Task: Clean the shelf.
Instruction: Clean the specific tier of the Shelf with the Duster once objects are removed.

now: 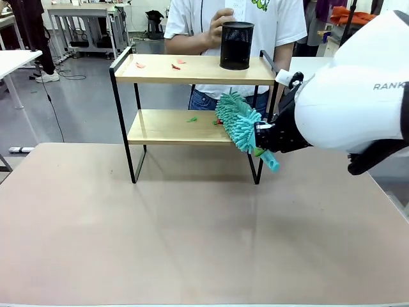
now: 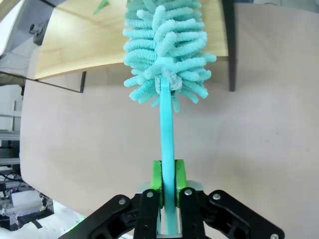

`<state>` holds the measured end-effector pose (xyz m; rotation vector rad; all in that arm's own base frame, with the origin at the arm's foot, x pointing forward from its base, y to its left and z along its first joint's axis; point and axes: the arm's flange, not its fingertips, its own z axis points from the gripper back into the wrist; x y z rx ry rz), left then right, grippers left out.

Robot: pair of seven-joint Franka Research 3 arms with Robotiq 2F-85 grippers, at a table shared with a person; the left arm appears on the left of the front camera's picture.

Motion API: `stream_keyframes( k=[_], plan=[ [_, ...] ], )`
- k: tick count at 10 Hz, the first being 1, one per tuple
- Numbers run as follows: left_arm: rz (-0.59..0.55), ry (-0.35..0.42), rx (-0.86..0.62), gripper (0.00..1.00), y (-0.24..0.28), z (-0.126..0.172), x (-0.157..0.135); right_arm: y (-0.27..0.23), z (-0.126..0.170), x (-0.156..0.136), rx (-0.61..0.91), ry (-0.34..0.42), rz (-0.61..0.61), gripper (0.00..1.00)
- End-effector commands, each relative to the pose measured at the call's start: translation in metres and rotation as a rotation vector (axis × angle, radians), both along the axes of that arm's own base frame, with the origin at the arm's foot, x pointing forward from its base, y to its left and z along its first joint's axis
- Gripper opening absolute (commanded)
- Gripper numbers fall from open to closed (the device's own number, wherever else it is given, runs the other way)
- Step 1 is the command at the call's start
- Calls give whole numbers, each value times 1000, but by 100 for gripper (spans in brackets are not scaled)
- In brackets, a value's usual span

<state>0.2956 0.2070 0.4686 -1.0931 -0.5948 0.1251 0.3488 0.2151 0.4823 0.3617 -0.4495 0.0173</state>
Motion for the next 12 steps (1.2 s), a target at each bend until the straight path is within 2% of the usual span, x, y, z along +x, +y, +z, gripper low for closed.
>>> stream_keyframes(
  k=[1,5,9,10,12],
  plan=[
    [-1,-34,-13,100,-1,1,2,25,-3,17,3,-4,62,12],
    [-1,-34,-13,100,-1,1,2,45,-7,19,56,87,306,12],
    [-1,-34,-13,100,-1,1,2,36,-12,0,15,237,791,12],
    [-1,-34,-13,100,-1,1,2,31,-12,-4,10,267,876,12],
    [-1,-34,-13,100,-1,1,2,20,-11,-12,17,299,948,12]
  ],
)
